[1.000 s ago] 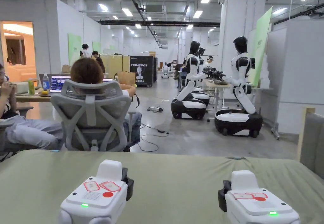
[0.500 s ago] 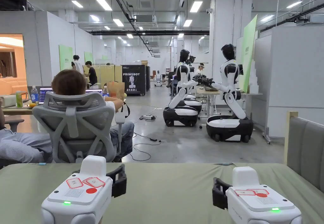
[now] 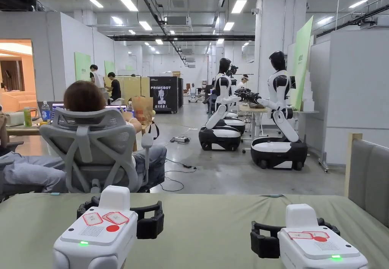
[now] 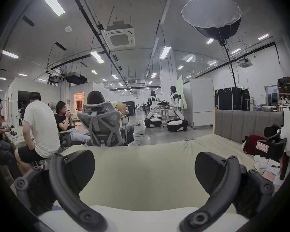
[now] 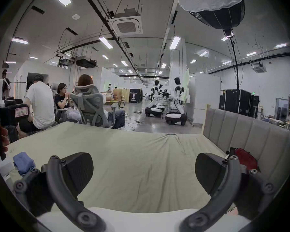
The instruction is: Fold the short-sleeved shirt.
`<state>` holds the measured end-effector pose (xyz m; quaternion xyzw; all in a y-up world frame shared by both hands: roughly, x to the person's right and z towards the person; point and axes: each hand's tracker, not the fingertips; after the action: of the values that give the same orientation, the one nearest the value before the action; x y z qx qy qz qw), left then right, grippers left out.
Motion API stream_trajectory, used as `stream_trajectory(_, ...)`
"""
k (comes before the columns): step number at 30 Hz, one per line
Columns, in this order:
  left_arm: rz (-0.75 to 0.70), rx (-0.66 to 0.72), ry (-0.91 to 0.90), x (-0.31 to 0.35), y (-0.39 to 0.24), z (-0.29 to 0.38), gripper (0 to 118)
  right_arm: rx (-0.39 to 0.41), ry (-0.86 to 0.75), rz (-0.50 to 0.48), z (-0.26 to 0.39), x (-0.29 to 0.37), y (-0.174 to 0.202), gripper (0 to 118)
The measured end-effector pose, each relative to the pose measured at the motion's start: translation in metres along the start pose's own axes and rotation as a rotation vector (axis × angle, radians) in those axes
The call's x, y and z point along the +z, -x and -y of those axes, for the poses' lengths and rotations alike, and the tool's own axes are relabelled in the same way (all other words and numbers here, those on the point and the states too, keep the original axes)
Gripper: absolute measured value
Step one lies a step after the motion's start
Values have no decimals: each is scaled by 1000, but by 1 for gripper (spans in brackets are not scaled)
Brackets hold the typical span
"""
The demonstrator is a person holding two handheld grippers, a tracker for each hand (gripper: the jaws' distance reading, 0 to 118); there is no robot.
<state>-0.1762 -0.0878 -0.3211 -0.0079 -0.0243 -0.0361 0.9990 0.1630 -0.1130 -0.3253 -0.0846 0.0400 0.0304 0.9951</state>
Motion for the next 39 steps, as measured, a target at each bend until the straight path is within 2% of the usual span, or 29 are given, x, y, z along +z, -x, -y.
stream_trajectory(14, -11, -10, 15, 0, -1, 4, 118, -11, 1, -11, -2, 0, -1, 118)
stream_trajectory(16, -9, -8, 13, 1, -1, 4, 118, -46, 28, -50, -7, 0, 1, 118)
stream_trajectory(18, -11, -10, 13, 1, 0, 5, 118, -79, 42, -42, -8, 2, 4, 118)
stream_trajectory(20, -13, -10, 13, 1, 0, 4, 118, -79, 13, -62, -10, 8, 4, 118)
stream_trajectory(24, -17, -5, 16, 1, 2, 6, 118, -125, 72, 7, -22, 14, 7, 118)
stream_trajectory(31, -17, -3, 20, 1, 1, 8, 118, -152, 68, 2, -28, 14, -3, 118)
stream_trajectory(36, -17, -6, 19, 2, -1, 7, 118, -154, 51, 19, -26, 18, -3, 118)
stream_trajectory(39, -18, -7, 19, 2, -1, 7, 118, -114, 29, -10, -26, 18, -3, 118)
